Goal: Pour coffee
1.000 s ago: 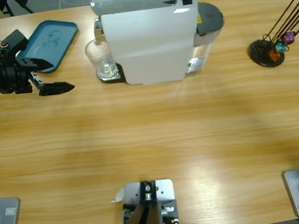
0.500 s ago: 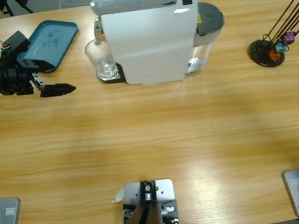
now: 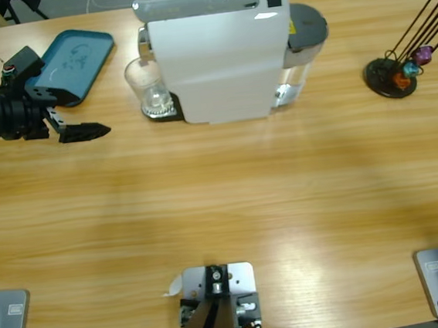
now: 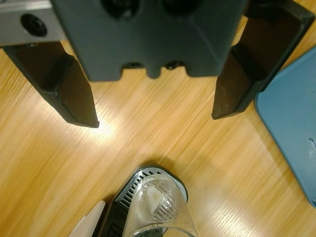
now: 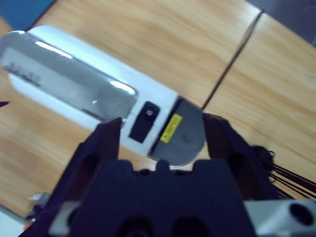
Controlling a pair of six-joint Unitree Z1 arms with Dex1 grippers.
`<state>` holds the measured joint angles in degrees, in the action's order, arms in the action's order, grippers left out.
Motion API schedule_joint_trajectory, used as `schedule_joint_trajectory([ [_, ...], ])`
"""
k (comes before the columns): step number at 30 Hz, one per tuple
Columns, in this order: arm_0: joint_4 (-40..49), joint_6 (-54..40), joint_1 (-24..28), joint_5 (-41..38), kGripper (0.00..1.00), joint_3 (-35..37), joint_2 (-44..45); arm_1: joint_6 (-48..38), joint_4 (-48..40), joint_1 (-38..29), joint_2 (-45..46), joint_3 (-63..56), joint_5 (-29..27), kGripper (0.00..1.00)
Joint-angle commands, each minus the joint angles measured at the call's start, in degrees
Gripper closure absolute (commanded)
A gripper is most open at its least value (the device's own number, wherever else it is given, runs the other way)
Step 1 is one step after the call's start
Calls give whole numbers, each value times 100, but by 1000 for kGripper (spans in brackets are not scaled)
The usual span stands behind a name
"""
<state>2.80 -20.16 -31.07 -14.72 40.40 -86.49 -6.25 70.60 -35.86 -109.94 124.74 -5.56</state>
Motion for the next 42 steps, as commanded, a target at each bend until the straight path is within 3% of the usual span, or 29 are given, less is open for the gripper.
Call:
schedule_joint_trajectory([
  [1, 19, 91, -48, 89, 0, -208, 1, -79, 68, -53, -157, -167, 74, 1000],
  [8, 17, 93, -48, 101, 0, -201, -40, 53, 61, -53, -324, -213, 475, 1000],
  [42, 10, 100, -48, 110, 0, -243, -166, 88, 6, -61, -730, -668, 573, 1000],
])
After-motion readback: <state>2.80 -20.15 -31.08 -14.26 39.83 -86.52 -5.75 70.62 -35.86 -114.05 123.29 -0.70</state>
